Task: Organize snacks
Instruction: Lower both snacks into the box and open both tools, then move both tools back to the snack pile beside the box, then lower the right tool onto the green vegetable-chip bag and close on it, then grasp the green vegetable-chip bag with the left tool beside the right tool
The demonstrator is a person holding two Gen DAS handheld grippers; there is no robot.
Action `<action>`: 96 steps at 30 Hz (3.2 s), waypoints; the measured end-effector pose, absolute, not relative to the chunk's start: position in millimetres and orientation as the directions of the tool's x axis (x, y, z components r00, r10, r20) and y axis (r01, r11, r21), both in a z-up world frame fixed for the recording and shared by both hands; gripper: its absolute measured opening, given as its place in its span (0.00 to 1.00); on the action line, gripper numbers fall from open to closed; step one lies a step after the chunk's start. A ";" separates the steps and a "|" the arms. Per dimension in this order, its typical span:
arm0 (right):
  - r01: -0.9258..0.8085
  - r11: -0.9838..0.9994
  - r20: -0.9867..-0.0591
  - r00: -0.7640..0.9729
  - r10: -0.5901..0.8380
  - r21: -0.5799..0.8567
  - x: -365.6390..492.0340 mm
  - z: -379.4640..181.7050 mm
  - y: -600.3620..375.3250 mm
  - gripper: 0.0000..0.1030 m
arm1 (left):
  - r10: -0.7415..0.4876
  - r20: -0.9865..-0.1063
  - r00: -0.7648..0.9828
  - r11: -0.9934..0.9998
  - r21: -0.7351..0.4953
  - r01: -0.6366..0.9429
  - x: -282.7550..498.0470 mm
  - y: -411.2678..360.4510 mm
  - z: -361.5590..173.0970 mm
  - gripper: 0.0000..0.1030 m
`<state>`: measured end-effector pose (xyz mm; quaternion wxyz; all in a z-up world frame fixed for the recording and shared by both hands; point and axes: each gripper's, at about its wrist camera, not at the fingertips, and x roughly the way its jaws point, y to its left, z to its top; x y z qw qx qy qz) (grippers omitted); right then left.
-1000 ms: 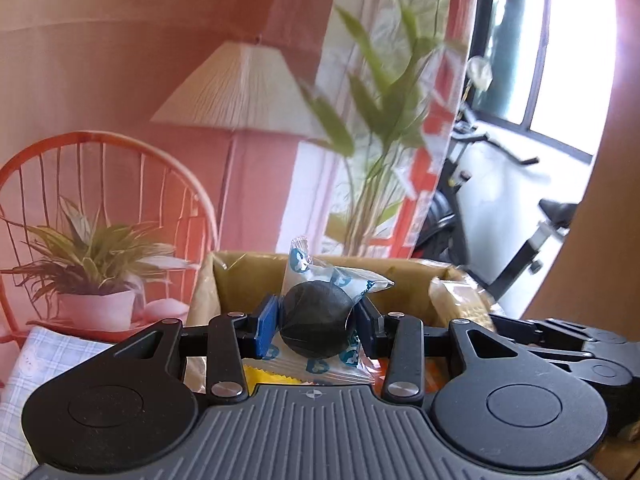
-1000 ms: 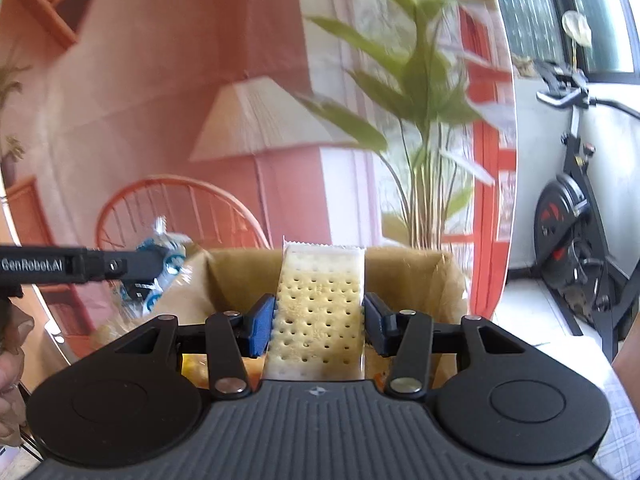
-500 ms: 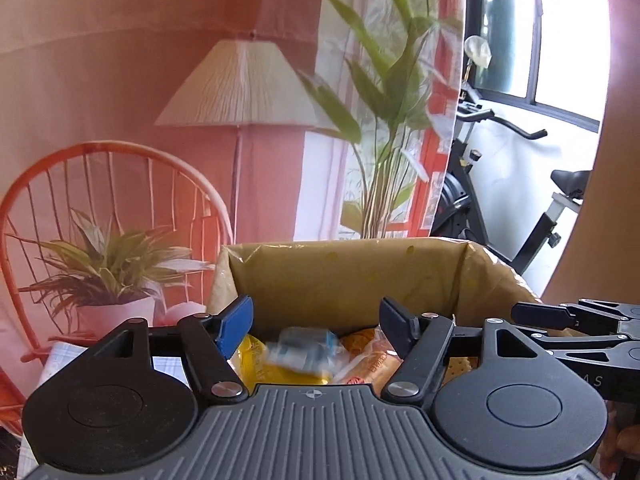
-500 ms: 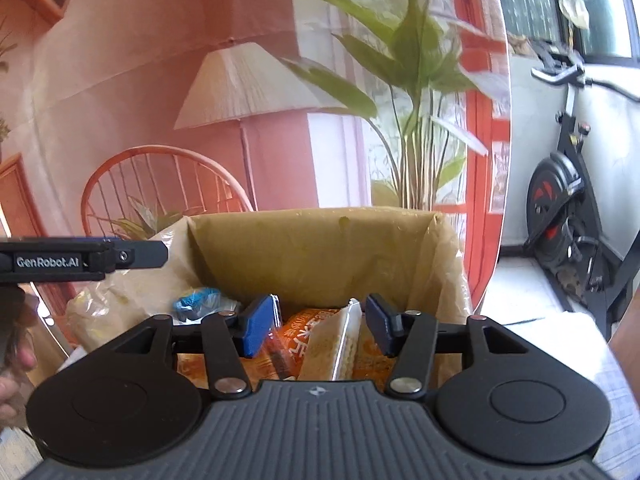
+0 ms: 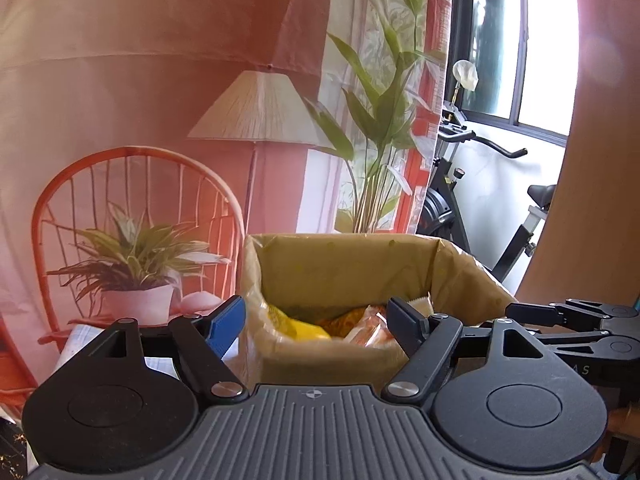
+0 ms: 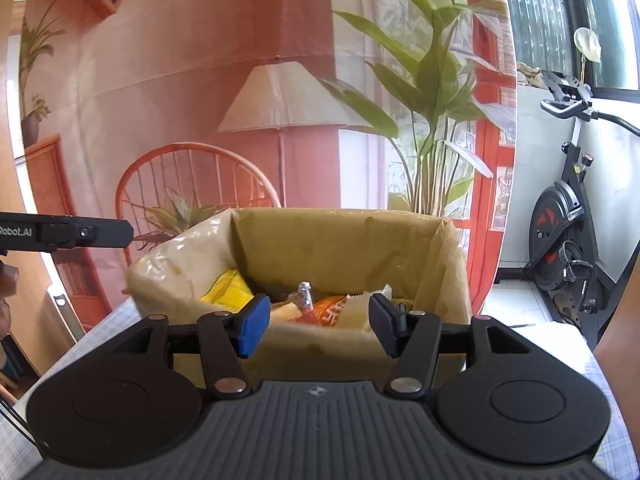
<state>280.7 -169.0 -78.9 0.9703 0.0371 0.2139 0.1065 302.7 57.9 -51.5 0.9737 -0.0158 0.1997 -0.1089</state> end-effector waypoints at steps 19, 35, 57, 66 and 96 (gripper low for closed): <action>-0.114 0.982 -0.466 0.868 0.171 0.149 209.3 -130.3 -178.1 0.61 | -0.224 -0.429 0.875 0.974 -0.076 0.212 234.5 65.7 -115.7 0.78; -0.105 0.980 -0.528 0.830 0.181 0.172 195.7 -169.1 -172.1 0.61 | -0.205 -0.495 0.845 0.979 -0.083 0.189 226.0 68.1 -149.3 0.78; -0.139 0.980 -0.603 0.773 0.195 0.139 222.8 -207.0 -137.8 0.98 | -0.177 -0.568 0.804 0.983 -0.143 0.115 215.3 95.8 -187.9 0.78; -0.112 0.977 -0.616 0.761 0.202 0.182 237.1 -210.6 -149.1 0.98 | -0.203 -0.574 0.793 0.978 -0.158 0.136 224.2 86.6 -192.6 0.78; -0.232 0.970 -0.631 0.742 0.228 0.077 212.4 -224.6 -155.4 0.96 | -0.504 -0.605 0.616 0.860 -0.419 0.292 301.2 18.4 -239.7 0.78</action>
